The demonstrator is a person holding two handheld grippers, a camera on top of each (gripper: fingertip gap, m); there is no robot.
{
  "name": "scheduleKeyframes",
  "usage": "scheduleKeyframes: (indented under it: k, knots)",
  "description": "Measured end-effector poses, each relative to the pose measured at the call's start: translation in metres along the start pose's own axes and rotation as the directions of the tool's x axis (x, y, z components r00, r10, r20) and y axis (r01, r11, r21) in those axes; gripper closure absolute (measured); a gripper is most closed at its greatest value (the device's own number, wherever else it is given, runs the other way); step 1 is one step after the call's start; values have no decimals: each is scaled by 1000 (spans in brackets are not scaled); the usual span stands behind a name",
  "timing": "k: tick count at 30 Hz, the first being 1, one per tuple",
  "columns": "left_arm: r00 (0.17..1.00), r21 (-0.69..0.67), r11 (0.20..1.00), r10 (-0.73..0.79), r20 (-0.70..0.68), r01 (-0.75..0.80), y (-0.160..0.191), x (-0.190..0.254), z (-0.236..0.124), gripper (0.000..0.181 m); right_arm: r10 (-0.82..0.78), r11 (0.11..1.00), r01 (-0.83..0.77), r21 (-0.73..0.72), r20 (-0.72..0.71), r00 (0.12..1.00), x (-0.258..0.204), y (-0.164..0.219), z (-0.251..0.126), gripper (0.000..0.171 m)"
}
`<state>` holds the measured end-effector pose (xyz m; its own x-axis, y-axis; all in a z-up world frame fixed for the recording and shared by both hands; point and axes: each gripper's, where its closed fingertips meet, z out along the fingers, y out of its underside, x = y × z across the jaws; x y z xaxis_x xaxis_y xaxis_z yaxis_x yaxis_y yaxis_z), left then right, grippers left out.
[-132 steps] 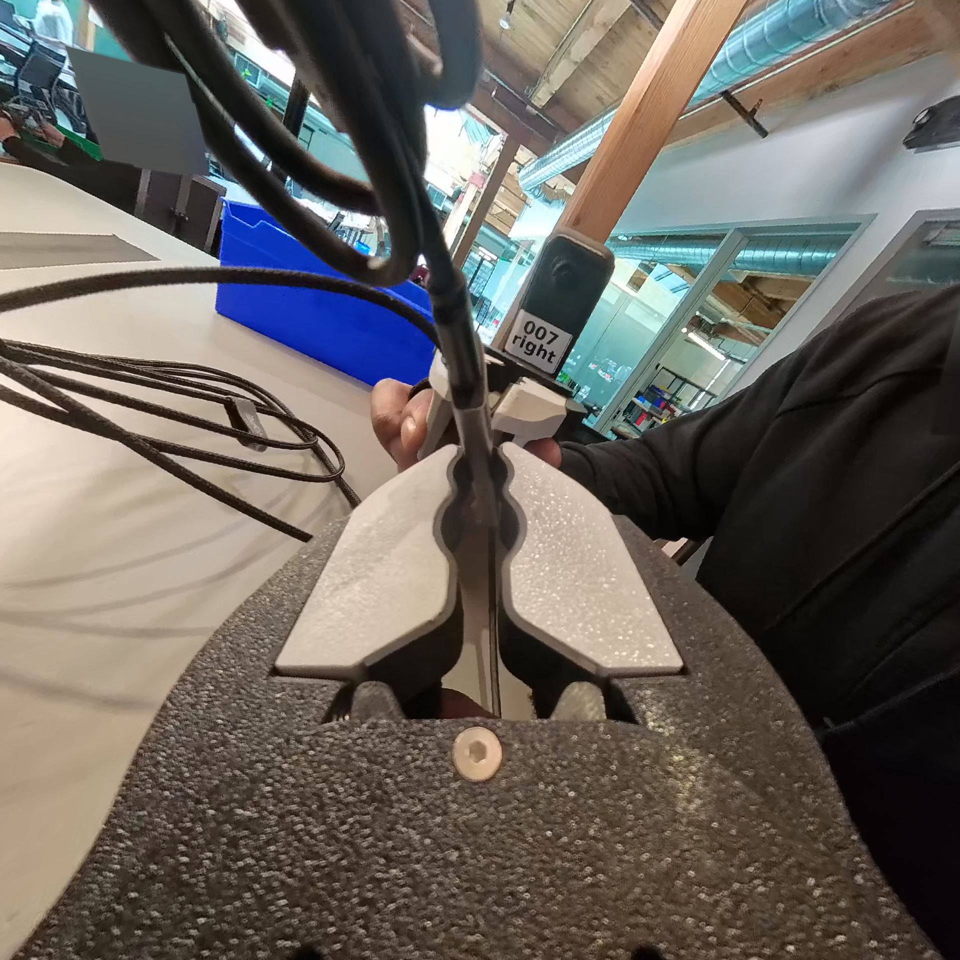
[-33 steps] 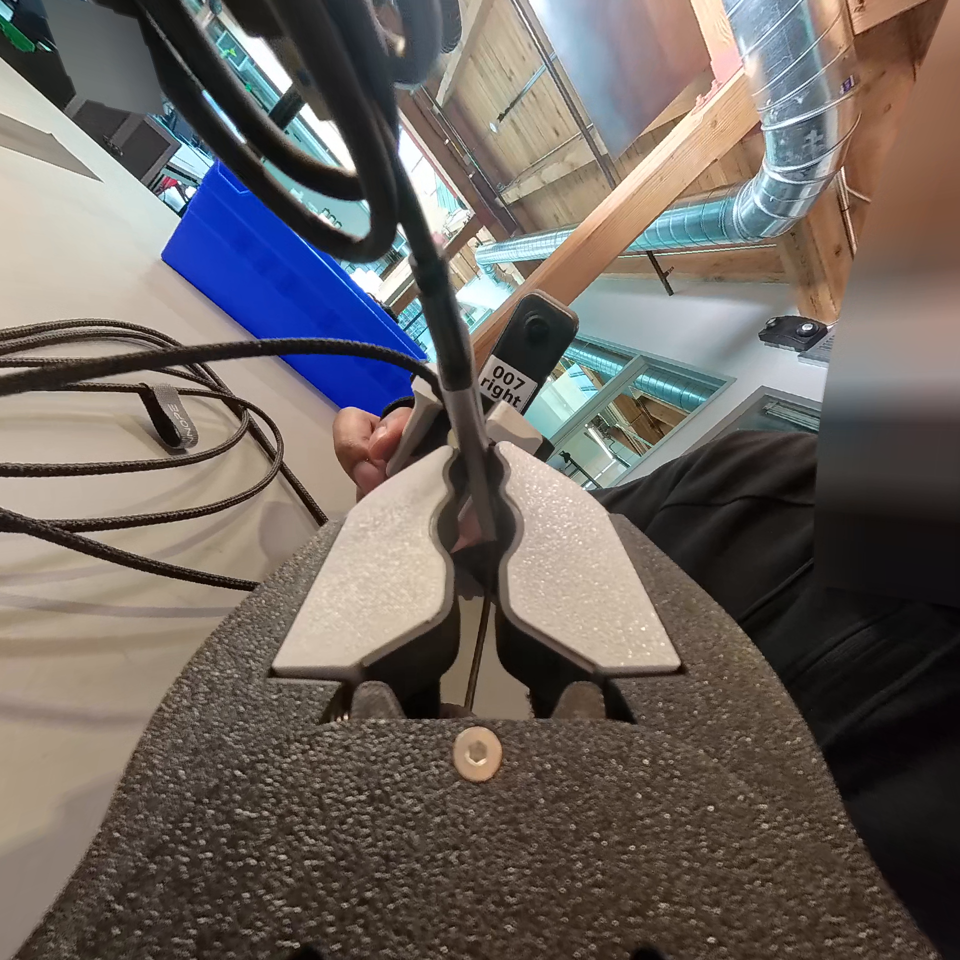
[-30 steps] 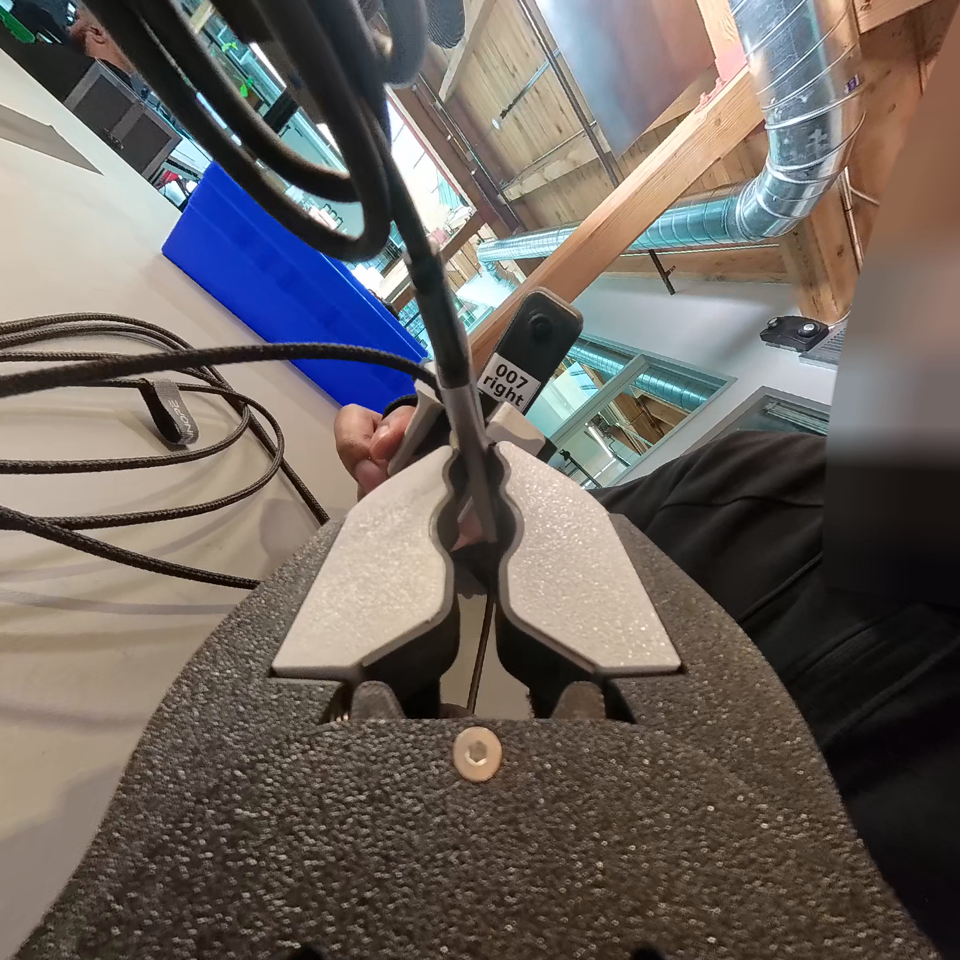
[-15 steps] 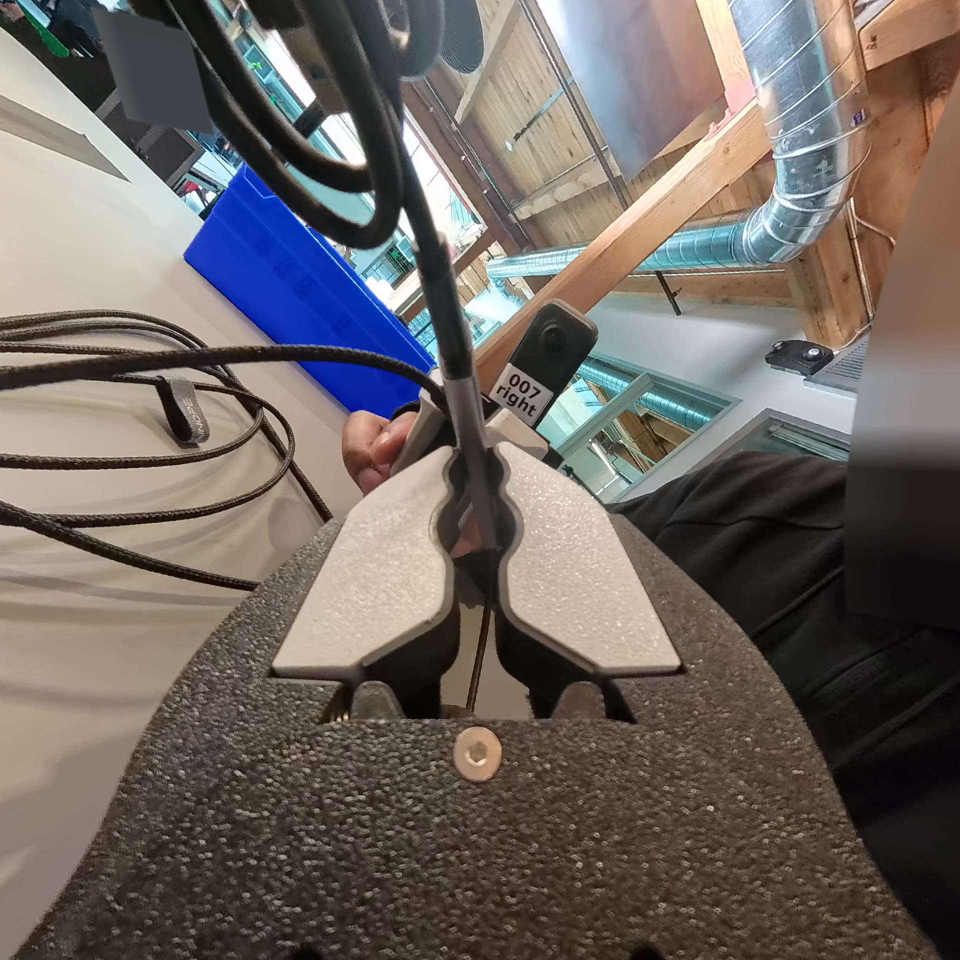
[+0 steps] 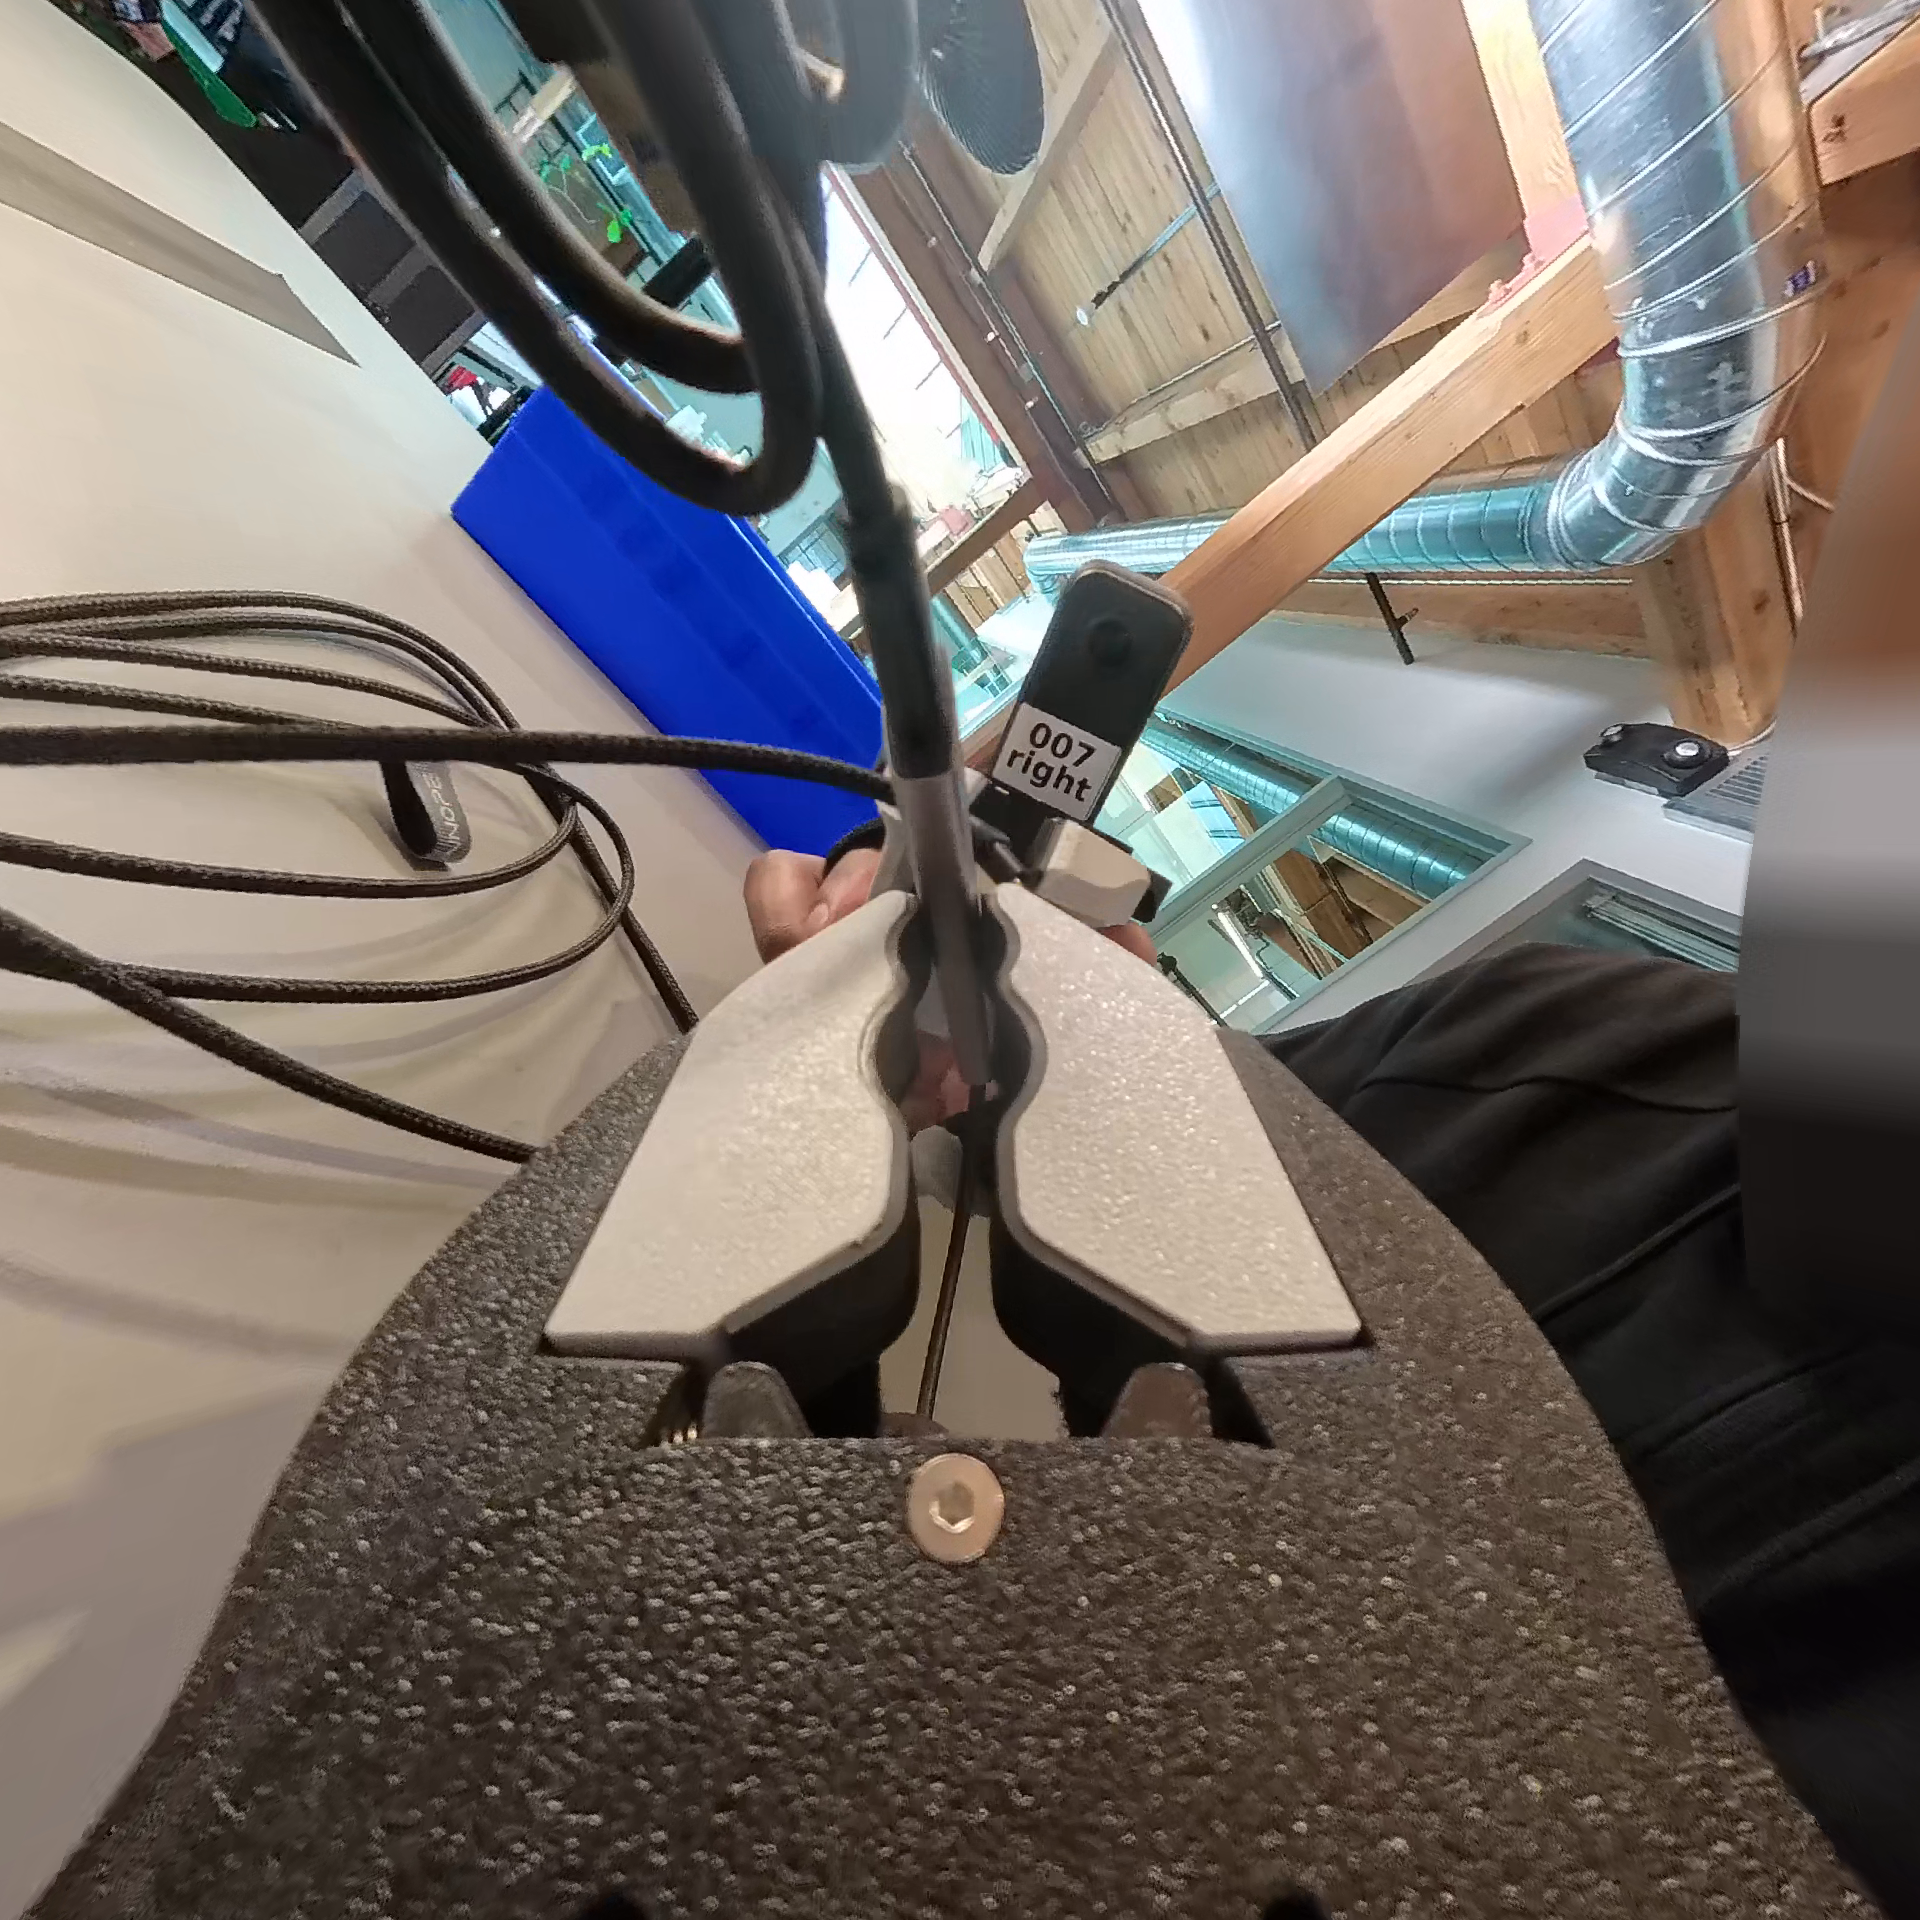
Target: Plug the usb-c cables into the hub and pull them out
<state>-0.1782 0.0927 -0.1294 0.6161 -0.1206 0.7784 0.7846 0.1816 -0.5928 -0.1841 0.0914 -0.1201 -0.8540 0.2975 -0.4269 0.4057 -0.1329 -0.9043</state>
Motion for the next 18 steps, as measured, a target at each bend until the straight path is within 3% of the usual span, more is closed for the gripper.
scheduleKeyframes:
  k: [10,18]
  knots:
    - [995,52,996,-76,59,73,-6,-14,-5,172,-185,979,177,-96,-75,980,2,14,5,150]
    - [994,8,998,-62,93,61,1,-17,-3,172,18,984,-12,-180,31,999,1,21,-2,151]
